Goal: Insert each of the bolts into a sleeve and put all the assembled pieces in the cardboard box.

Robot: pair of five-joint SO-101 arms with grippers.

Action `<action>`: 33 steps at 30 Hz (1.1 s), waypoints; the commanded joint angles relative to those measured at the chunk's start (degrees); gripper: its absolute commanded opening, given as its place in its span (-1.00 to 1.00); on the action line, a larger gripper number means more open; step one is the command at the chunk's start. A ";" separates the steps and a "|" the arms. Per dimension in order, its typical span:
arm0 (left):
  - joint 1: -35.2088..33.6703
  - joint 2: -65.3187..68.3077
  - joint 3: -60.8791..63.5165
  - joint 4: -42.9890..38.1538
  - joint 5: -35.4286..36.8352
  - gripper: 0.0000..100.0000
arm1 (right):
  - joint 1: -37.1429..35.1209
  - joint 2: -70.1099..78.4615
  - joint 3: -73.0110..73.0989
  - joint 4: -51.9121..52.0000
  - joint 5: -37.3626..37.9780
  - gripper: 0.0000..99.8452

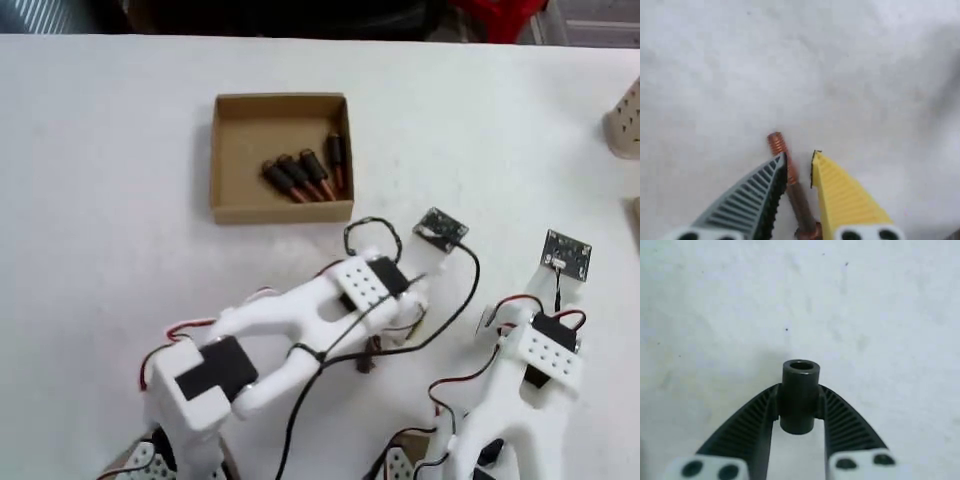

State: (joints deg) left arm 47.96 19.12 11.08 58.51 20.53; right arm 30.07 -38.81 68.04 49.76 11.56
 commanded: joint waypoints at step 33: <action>-11.30 6.11 -4.84 0.53 1.93 -0.96 | 0.22 -1.27 -0.26 -1.10 0.62 -0.96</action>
State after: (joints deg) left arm 41.98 25.10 8.53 54.64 18.51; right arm 30.07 -38.81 68.04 49.76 11.56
